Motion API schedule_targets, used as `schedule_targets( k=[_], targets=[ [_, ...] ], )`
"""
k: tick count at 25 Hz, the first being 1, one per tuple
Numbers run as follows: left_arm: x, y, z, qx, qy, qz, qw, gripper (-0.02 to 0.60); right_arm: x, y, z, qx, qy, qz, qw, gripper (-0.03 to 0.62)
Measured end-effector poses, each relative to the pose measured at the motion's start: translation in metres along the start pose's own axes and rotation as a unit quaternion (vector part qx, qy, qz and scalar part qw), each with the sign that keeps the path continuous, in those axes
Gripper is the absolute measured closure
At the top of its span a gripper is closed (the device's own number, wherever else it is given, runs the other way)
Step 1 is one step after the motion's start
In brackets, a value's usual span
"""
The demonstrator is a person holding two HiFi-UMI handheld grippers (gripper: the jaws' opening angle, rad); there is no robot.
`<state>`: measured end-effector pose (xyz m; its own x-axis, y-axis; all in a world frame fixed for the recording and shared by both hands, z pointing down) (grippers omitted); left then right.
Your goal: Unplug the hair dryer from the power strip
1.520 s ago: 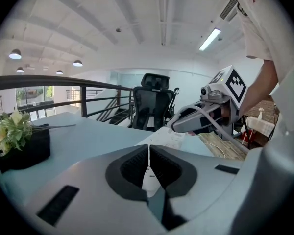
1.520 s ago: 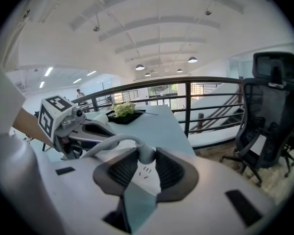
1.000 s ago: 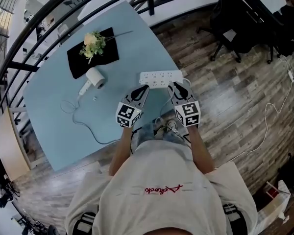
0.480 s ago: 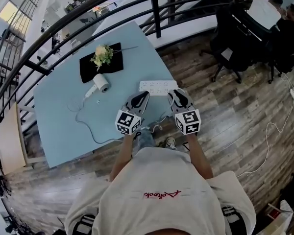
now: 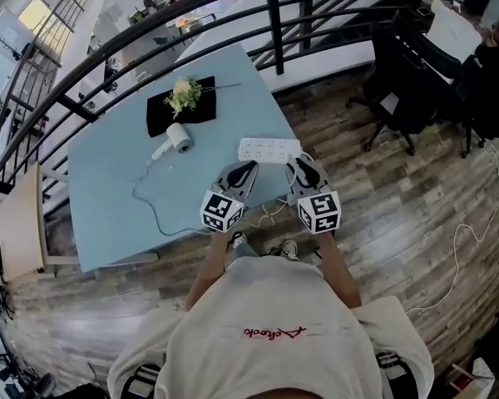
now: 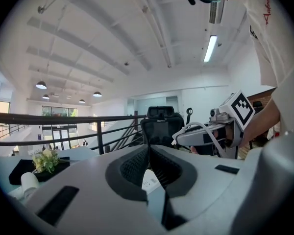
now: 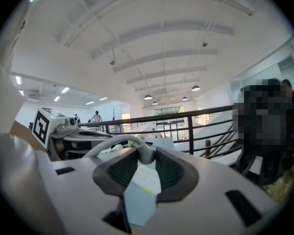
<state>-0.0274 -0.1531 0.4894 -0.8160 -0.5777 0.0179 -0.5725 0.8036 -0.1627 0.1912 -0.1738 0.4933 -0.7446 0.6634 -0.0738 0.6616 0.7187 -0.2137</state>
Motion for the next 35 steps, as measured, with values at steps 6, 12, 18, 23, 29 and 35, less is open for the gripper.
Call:
schedule_targets(
  k=[6,12,18,23,29,35],
  targets=[
    [-0.004,0.000,0.009,-0.013,-0.003,-0.006,0.9999,0.563,0.005,0.004,0.000,-0.003,-0.001,0.000,1.000,0.471],
    [0.002,0.028,0.012,-0.035,0.009,-0.006,0.9993,0.563,0.032,0.001,0.003,-0.006,-0.003,-0.006,1.000,0.471],
    [0.015,0.079,0.005,-0.043,0.023,-0.006,0.9988,0.563,0.083,0.002,0.004,-0.001,-0.003,-0.011,1.000,0.471],
    [0.023,0.117,0.003,-0.053,0.030,-0.012,0.9981,0.563,0.121,0.012,0.004,-0.002,-0.006,-0.028,1.000,0.471],
    [0.023,0.152,0.000,-0.063,0.028,-0.028,0.9972,0.563,0.160,0.028,0.004,-0.008,0.000,-0.049,0.999,0.471],
    [0.009,0.184,-0.008,-0.065,0.026,-0.050,0.9963,0.563,0.194,0.052,-0.004,-0.008,0.001,-0.070,0.997,0.471]
  ],
)
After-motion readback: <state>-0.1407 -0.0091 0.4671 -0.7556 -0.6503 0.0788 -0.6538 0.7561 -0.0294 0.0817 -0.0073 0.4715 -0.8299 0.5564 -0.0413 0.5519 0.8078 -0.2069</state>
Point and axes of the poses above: the fingertips, and each gripper's own axes: y backward along the fingers, x to its left, z out of its top, the point moved 10 cm from there along y, backward along the fingers, and after that the axes turned 2 degrees about y, right-handed, at the moved point
